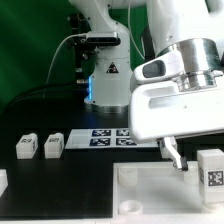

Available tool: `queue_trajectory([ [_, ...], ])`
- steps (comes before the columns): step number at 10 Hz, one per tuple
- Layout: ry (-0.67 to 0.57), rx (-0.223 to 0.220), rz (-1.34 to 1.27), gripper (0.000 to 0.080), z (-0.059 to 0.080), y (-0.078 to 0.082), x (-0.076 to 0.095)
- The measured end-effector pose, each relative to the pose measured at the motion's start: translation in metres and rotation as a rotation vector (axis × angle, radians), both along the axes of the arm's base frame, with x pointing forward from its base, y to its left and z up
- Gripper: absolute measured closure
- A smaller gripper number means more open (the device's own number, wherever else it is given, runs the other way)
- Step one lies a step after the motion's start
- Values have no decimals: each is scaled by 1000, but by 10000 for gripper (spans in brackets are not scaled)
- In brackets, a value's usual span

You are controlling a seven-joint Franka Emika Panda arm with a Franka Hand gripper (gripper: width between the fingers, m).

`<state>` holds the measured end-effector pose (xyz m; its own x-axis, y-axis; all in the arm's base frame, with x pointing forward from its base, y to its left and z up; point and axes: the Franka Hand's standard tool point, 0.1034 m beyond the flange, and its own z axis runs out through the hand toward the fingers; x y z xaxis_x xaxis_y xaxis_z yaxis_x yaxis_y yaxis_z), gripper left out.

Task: Assemble one leg

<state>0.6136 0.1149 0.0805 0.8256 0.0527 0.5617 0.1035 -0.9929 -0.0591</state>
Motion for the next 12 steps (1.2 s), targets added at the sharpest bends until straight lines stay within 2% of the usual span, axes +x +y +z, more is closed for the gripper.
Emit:
queue_trajectory([
  [4,0,0,0,150,0,0,0],
  [5,41,7,0,150,-4,2,-2],
  [6,112,21,9,150,0,6,4],
  [7,100,23,3,150,6,3,13],
  [8,260,38,20,150,-4,7,6],
  [10,506,65,36,150,-1,13,6],
  [12,722,63,67,150,-1,12,2],
])
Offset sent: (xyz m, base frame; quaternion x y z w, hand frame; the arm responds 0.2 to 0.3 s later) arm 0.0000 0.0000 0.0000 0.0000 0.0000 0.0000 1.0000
